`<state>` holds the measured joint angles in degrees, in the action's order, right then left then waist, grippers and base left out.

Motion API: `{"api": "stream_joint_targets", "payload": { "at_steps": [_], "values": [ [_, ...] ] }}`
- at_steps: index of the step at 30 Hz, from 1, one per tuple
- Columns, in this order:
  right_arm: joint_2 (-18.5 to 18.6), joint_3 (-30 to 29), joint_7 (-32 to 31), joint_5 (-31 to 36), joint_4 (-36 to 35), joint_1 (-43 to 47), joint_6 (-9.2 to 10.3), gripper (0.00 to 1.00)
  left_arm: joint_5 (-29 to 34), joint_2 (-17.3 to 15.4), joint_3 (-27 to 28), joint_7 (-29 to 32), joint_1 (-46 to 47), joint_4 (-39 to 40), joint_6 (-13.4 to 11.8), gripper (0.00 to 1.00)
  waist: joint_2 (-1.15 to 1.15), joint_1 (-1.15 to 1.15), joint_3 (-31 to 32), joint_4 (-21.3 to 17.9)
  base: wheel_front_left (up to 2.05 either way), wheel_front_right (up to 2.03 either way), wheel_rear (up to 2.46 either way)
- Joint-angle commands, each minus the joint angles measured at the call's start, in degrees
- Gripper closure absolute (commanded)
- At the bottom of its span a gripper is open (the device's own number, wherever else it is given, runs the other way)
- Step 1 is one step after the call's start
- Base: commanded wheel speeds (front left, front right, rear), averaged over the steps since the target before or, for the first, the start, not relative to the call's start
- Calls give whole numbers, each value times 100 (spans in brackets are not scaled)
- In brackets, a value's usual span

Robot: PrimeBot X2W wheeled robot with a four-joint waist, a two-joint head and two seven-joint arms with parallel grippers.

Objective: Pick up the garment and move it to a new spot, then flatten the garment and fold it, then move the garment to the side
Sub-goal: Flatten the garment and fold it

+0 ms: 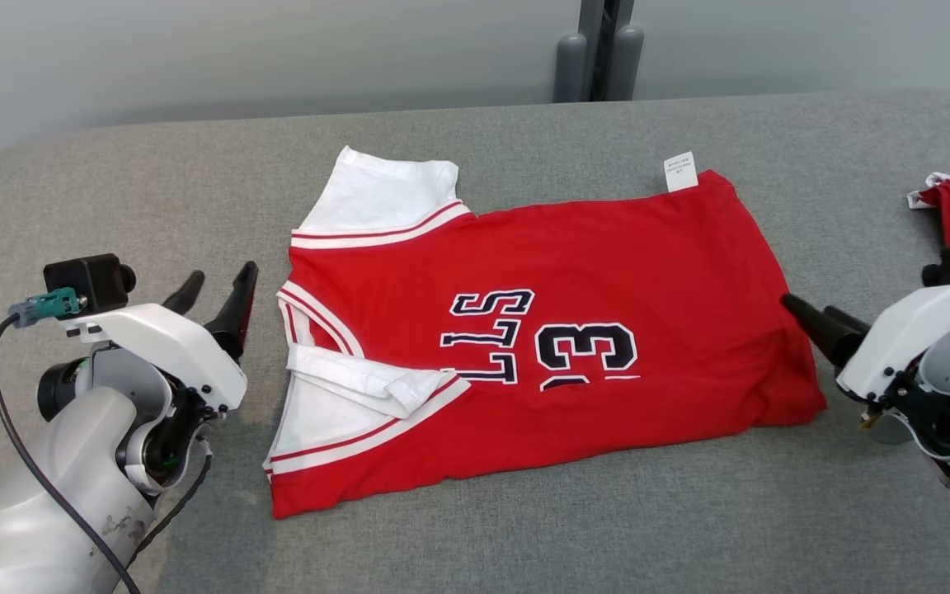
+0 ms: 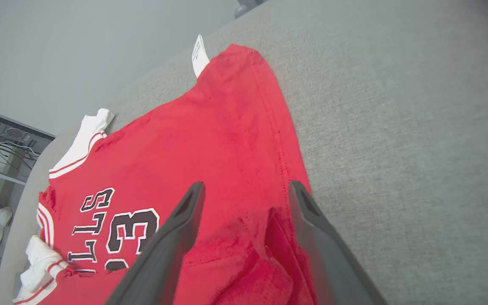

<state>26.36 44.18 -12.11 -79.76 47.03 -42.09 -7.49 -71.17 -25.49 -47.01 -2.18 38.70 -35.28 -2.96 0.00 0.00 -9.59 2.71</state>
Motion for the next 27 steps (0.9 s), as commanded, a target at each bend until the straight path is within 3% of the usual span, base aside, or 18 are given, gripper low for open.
{"api": "stream_joint_targets", "payload": {
  "at_steps": [1,4,8,12,14,19,23,27],
  "values": [
    [123,15,355,202,-19,60,0,0,110,41,74,-332,63,-111,-85,0,0,0,46,-12,0,0,0],
    [224,23,1255,510,-165,225,0,0,382,65,190,-1064,-103,-214,-337,0,0,0,164,-27,0,0,0],
    [330,163,2215,986,-256,513,0,0,602,176,660,-1294,-442,-11,-582,0,0,0,318,-32,0,0,0],
    [371,29,2690,1459,-266,762,0,0,1535,335,1633,-1300,-1116,699,-907,0,0,0,445,-20,0,0,0],
    [354,-64,2718,1608,-254,837,0,0,1809,417,1806,-1301,-1347,890,-972,0,0,0,478,-22,0,0,0],
    [106,-1400,2733,2842,-621,1368,0,0,2725,852,2567,-1304,-2374,1515,-1083,0,0,0,630,-37,0,0,0],
    [-317,-2477,2735,3814,-1083,2027,0,0,3106,1187,2778,-1305,-2959,1447,-1009,0,0,0,738,-56,0,0,0],
    [-738,-3106,2735,4486,-1363,2585,0,0,3358,1459,2717,-1305,-3265,1062,-956,0,0,0,796,-58,0,0,0]
  ]
}}
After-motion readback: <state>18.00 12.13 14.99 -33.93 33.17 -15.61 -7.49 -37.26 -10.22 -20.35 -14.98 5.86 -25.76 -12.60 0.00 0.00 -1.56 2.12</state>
